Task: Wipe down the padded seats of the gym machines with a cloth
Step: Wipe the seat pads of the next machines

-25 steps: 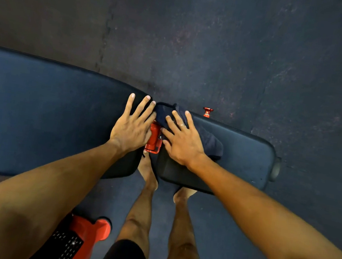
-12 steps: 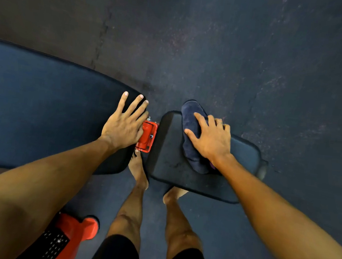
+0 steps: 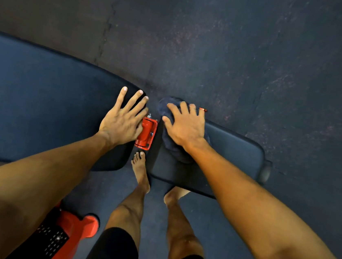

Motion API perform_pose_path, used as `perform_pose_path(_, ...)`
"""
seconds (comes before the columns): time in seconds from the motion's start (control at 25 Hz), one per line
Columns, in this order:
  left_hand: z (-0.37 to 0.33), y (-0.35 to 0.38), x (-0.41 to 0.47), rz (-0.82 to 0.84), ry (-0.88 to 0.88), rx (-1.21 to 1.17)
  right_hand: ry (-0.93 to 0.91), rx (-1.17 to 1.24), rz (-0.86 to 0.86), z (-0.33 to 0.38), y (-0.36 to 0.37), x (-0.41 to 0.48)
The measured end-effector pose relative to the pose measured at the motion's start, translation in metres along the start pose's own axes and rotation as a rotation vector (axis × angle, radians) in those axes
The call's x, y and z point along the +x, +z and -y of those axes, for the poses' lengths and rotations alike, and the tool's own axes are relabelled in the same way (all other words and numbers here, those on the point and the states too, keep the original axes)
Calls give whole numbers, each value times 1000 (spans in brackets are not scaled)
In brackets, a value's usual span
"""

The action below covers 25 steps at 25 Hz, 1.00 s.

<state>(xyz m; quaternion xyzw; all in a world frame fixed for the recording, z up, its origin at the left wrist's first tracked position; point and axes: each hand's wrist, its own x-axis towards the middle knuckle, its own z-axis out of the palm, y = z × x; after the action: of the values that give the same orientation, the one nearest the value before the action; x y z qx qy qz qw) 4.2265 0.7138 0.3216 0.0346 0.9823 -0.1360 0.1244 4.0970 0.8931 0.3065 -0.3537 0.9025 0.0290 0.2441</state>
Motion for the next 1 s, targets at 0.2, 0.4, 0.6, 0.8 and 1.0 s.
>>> perform_pose_path(0.2,-3,0,-3,8,-8,1,310,27,-77,-62,11,-50)
perform_pose_path(0.4,-3,-1,0,19,-9,29,267,82,-133,16,16,-17)
perform_pose_path(0.6,-3,-3,-1,49,-16,43,-155,-47,-4,25,33,-57)
perform_pose_path(0.8,-4,-6,0,83,-12,61,-268,-124,-108,-47,43,-92)
perform_pose_path(1.0,0,-7,-5,102,21,77,228,101,-151,8,37,-54)
